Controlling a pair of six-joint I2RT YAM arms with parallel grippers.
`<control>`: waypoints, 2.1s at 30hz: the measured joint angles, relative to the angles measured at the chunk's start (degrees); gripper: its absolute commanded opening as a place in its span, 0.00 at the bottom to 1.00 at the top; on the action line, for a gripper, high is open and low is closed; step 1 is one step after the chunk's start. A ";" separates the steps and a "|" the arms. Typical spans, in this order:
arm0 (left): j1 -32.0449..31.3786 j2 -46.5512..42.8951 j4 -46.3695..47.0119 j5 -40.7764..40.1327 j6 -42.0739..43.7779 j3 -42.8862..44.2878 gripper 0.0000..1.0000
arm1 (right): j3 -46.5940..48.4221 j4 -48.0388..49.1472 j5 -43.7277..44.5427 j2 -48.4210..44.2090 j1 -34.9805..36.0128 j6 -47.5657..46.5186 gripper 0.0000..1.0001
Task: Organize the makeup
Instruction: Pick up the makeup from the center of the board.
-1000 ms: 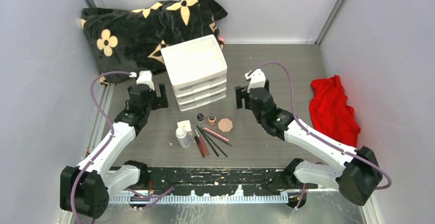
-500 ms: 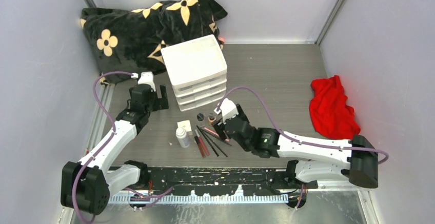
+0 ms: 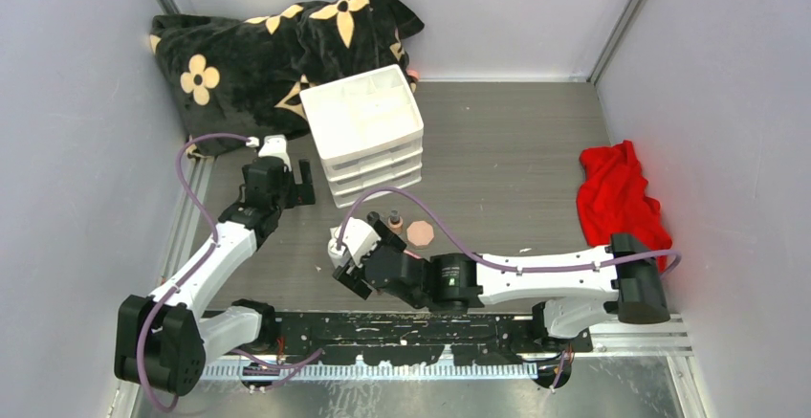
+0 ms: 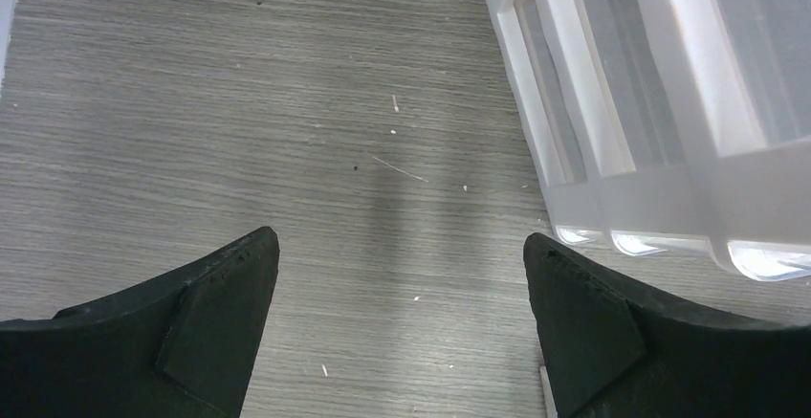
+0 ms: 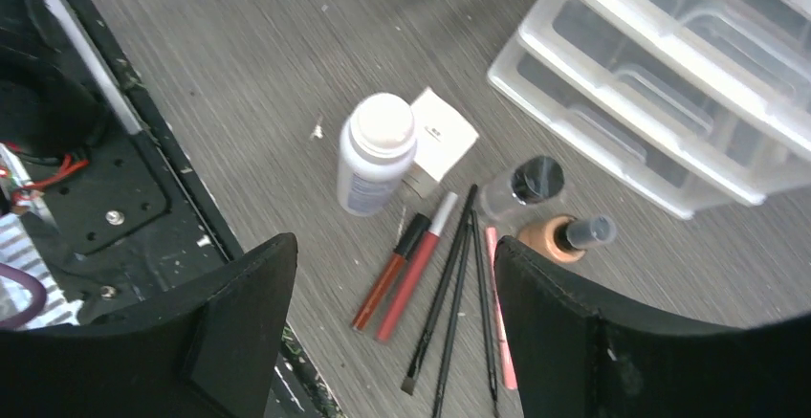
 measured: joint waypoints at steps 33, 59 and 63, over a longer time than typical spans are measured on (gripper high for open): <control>0.00 0.11 0.00 0.00 -0.17 0.00 0.99 | 4.11 13.03 -12.61 13.97 -7.63 0.87 0.77; 0.00 0.61 0.20 0.07 -0.15 0.00 0.98 | -0.09 20.04 -13.55 19.50 -10.14 2.43 0.70; 0.00 0.61 0.22 0.07 -0.15 0.00 0.98 | -0.09 20.94 -14.03 20.13 -10.14 2.29 0.47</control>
